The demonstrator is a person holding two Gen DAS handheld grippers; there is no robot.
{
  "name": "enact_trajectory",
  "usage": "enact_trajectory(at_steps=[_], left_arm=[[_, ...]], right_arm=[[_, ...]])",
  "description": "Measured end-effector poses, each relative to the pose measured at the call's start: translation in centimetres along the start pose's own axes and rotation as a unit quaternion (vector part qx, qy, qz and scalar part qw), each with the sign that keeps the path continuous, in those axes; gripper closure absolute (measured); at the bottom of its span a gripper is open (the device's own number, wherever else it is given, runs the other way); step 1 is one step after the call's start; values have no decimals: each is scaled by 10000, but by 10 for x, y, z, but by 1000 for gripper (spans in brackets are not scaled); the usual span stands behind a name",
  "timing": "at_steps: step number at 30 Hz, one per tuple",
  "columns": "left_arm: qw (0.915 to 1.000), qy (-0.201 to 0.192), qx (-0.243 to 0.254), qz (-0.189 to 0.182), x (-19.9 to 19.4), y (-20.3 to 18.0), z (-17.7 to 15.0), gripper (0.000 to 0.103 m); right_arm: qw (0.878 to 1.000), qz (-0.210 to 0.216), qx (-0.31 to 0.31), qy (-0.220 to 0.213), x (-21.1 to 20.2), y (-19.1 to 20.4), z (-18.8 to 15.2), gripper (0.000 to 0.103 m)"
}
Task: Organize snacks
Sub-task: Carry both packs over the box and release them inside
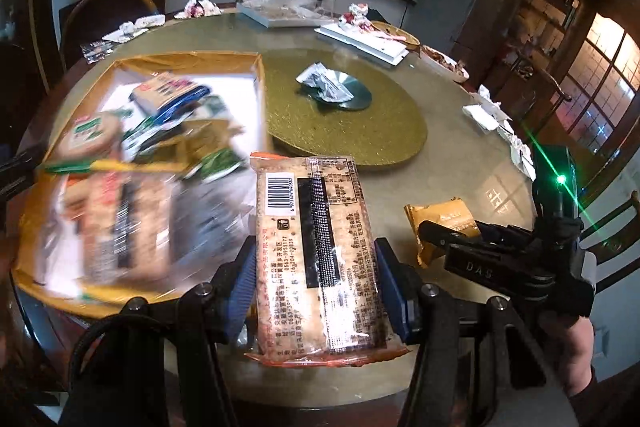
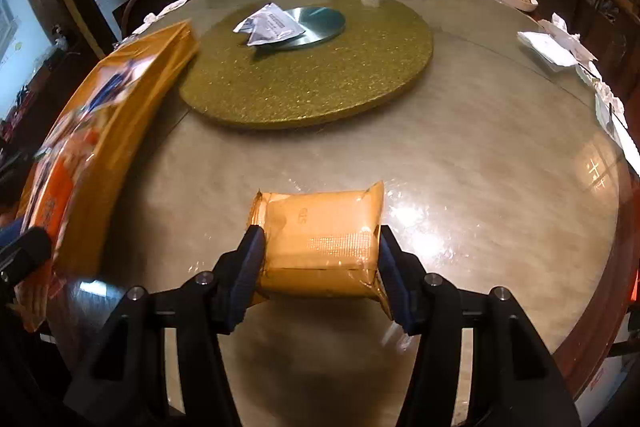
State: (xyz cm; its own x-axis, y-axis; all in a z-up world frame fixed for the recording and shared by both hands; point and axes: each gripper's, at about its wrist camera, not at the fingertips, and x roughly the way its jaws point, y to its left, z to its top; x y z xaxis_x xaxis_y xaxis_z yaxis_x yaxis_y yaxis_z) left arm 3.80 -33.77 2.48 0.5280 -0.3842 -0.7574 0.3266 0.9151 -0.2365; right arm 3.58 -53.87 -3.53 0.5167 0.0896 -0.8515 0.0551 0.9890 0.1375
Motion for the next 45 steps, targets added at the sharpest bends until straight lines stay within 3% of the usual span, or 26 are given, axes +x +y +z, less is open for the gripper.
enact_trajectory(at_steps=[9, 15, 20, 25, 30, 36, 41, 45], left_arm=[[9993, 99, 142, -334, -6, -17, -12, 47], [9995, -37, 33, -299, -15, -21, 2, 47], [9998, -155, -144, -42, -17, -10, 18, 47], [9986, -225, -415, 226, -16, 11, 30, 47], [9978, -200, -428, 466, -1, 26, 38, 47], [9974, 30, -364, 624, 29, 41, 38, 47], [9972, 64, -511, 536, 28, 61, 41, 47], [9976, 95, -437, 529, 30, 69, 49, 47]], right_arm=[[9997, 184, -158, -4, -18, -7, -28, 45], [9991, -24, -416, -61, -13, 3, -25, 46], [9975, 702, -18, -45, -10, -12, -13, 53], [9976, 675, -5, -135, -8, -12, -9, 54], [9934, 1042, 246, -415, -25, -19, -3, 55], [9845, 1596, -63, -724, -44, 18, 28, 55], [9824, 1689, -422, -679, -29, 60, 56, 55], [9840, 1579, -552, -614, -17, 72, 67, 55]])
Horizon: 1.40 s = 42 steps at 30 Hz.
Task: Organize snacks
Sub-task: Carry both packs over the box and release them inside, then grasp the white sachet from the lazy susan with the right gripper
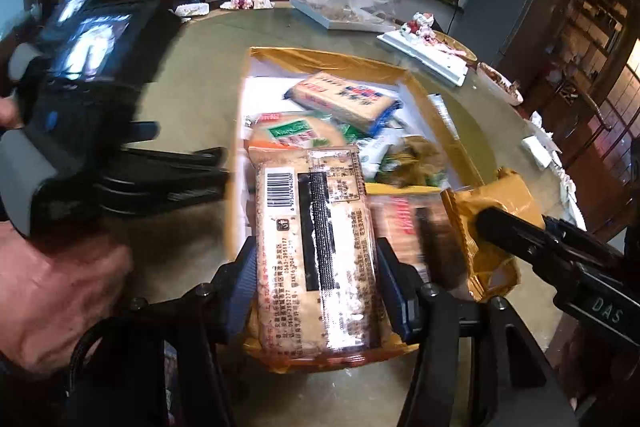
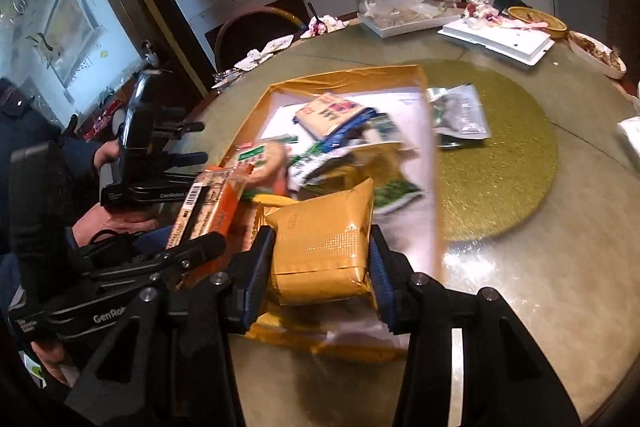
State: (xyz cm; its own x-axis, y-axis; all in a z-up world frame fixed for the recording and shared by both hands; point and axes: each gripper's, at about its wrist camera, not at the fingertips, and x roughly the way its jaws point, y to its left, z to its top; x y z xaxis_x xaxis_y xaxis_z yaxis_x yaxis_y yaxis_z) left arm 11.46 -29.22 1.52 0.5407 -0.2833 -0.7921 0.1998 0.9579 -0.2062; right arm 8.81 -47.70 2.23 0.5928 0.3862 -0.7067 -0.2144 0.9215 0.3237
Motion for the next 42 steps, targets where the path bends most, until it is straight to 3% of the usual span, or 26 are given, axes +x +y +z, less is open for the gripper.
enact_trajectory(at_steps=[7, 12, 18, 22, 24, 29, 33, 38, 42], left_arm=[[9972, 355, 514, -412, 16, -27, 12, 47], [9918, 513, 1137, -272, 26, -54, 13, 47], [9897, 844, 1151, -116, 41, -50, 10, 45], [9913, 700, 1115, -30, 35, -48, 11, 29], [9910, 686, 1152, -28, 33, -48, 10, 29], [9909, 398, 1284, -5, 14, -54, 5, 28], [9931, 192, 1144, -144, -3, -53, 1, 28], [9939, -8, 1074, -260, -18, -66, 6, 26], [9955, -43, 903, -293, -12, -74, 12, 26]], right_arm=[[9971, -743, 132, 89, 14, -24, 6, 56], [9942, -1054, 144, 185, 12, -28, 5, 54], [9972, -681, 305, 105, 5, -31, 0, 53], [9965, -631, 532, -151, -9, -35, 1, 41], [9960, -621, 587, -263, -16, -36, 2, 32], [9953, -500, 707, -434, -34, -39, -1, 28], [9937, 15, 945, -603, -55, -60, 0, 28], [9953, -62, 862, -437, -54, -105, 31, 28], [9956, -253, 903, -53, -14, -149, 72, 34]])
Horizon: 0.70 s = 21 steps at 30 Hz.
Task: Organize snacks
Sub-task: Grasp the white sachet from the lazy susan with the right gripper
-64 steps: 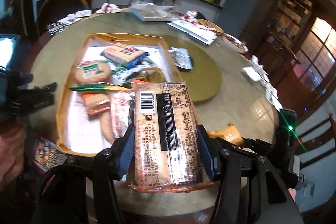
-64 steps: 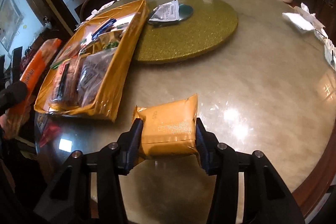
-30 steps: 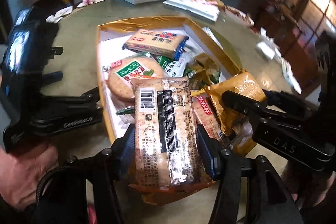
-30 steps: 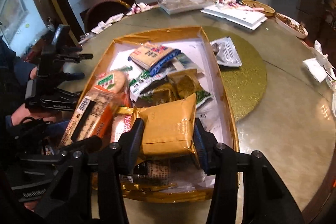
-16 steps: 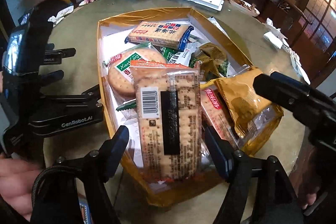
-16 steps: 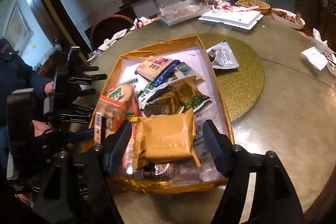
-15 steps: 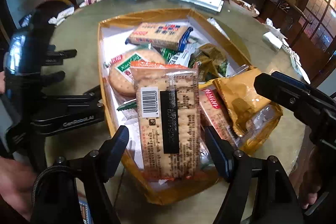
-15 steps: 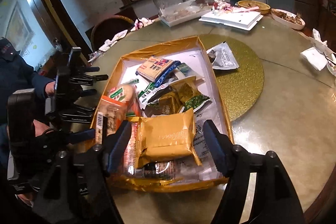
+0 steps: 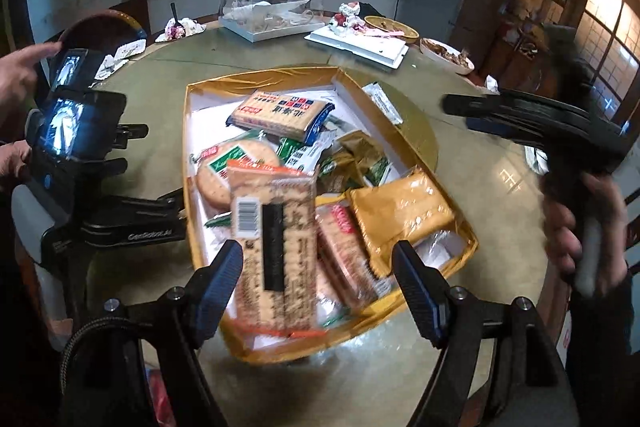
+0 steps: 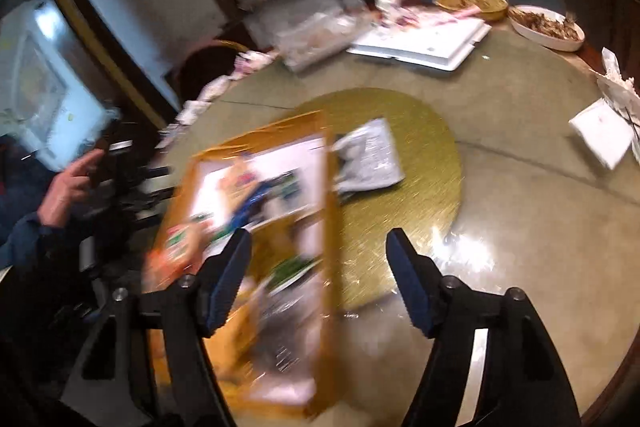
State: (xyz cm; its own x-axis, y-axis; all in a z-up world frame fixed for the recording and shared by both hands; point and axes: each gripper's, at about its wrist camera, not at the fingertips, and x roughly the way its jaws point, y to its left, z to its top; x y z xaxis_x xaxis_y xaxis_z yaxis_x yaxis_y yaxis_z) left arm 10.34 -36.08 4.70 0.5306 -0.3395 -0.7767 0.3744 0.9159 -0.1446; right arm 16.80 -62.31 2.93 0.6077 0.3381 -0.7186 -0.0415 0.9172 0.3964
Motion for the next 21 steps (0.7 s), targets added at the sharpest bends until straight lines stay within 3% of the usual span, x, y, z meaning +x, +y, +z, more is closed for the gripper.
enact_trajectory(at_steps=[4, 9, 11, 14, 19, 21], left_arm=[[9998, -18, -3, -199, 7, -10, 6, 26], [9998, -8, 13, -203, 15, -12, 6, 26], [9997, 34, -23, -239, 17, -9, 6, 26], [9997, 56, -82, -234, 20, -5, 6, 26], [9992, 62, -78, -377, 19, -5, 7, 26], [9993, 44, -26, -375, 18, -7, 6, 26]], right_arm=[[9987, 3, 43, 507, 59, -29, 35, 41], [9967, 46, 31, 804, 112, -39, 61, 42], [9962, -182, -108, 845, 127, -35, 65, 42], [9958, -300, -349, 797, 135, -23, 68, 40], [9885, -1003, -830, 764, 138, -11, 57, 52], [9868, -1161, -838, 758, 132, -12, 51, 62]])
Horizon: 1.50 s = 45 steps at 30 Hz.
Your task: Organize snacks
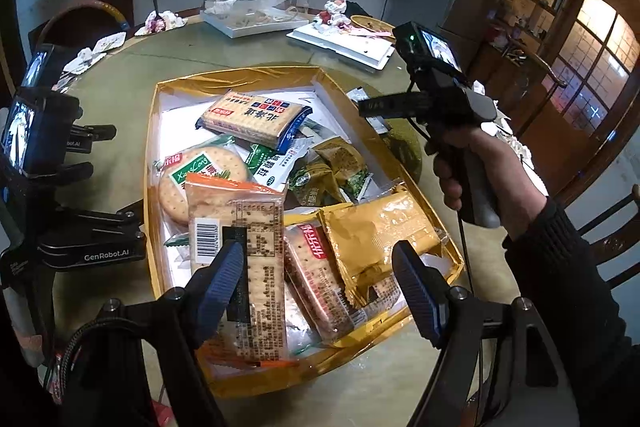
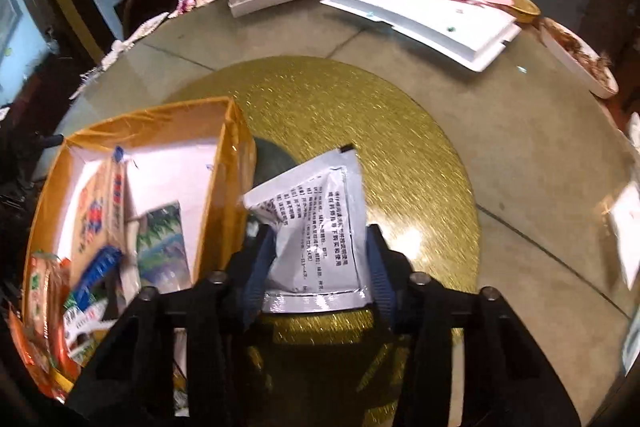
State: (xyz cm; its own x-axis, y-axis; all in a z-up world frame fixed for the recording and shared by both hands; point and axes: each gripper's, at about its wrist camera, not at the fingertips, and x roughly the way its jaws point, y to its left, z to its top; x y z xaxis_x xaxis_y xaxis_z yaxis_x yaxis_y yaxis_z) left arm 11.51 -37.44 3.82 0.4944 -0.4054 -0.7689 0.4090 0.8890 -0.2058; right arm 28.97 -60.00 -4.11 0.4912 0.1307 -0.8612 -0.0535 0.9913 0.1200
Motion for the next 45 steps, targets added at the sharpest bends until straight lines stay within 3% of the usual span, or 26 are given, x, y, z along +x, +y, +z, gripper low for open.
enact_trajectory(at_steps=[6, 14, 19, 23, 27, 32, 41, 45], left_arm=[[10000, -56, 41, 22, -5, -4, -1, 26], [9996, -133, 198, -181, -14, -24, -5, 26], [9966, -53, 590, -579, -20, -58, -18, 26], [9885, 418, 820, -1198, -17, -82, -36, 26], [9819, 862, 923, -1412, -11, -95, -65, 29], [9813, 1038, 992, -1279, -5, -94, -83, 30], [9794, 1325, 735, -1336, 20, -78, -97, 34], [9781, 1396, 642, -1404, 21, -73, -96, 47]], right_arm=[[9997, -203, 97, 31, -27, -2, -42, 64], [9971, -74, 730, -178, -95, -23, -153, 64], [9947, 85, 975, -311, -136, -5, -224, 64], [9932, 552, 965, -356, -156, 17, -262, 64], [9925, 984, 672, -281, -163, 41, -281, 64], [9836, 1653, 686, -205, -162, 57, -294, 64], [9839, 1745, 358, -146, -159, 82, -295, 62], [9818, 1860, 361, -149, -158, 83, -299, 63]])
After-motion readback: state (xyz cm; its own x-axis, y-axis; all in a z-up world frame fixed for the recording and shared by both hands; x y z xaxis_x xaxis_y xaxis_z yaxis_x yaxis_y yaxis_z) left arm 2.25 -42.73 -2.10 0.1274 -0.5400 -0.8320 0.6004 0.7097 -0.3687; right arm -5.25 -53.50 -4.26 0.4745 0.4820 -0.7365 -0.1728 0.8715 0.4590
